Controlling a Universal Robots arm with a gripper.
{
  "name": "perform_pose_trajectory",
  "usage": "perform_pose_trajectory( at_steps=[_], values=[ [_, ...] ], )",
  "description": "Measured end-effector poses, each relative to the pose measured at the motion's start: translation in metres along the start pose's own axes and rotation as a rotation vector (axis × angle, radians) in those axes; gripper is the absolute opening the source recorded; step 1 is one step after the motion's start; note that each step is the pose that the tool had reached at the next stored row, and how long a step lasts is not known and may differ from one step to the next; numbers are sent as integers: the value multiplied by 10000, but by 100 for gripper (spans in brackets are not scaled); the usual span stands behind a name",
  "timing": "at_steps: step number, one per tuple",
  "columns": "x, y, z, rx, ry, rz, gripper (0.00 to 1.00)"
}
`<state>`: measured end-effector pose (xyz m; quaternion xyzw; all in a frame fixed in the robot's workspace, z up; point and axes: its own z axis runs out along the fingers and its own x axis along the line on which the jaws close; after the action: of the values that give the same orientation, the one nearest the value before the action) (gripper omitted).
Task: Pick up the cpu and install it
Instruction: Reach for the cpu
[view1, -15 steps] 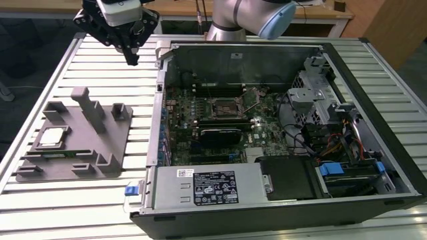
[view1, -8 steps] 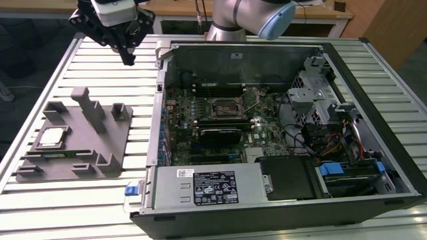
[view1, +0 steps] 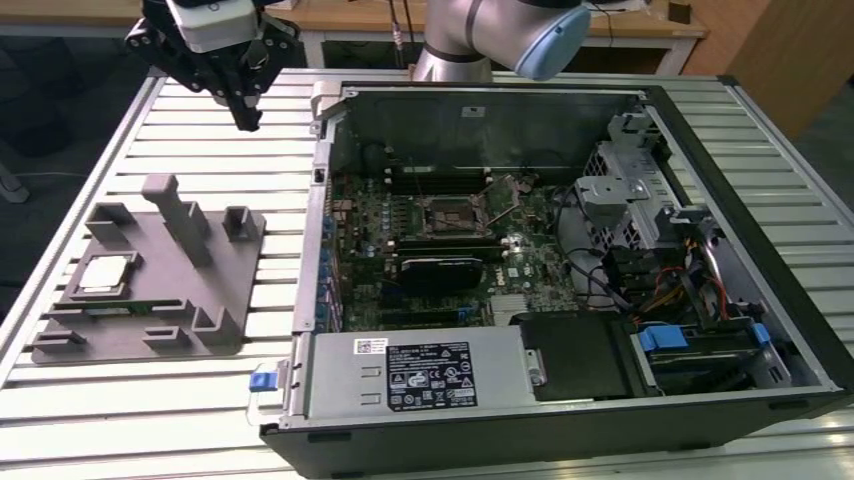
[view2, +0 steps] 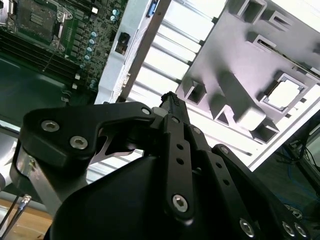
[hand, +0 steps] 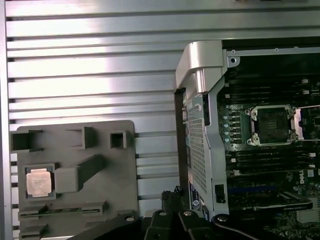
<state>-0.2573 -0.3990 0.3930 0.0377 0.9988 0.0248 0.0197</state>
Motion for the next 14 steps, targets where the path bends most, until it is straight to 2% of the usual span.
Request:
perform_pose_trajectory(
  at_steps=[14],
  values=[
    [180, -13, -6, -11, -10, 0, 11]
  ],
)
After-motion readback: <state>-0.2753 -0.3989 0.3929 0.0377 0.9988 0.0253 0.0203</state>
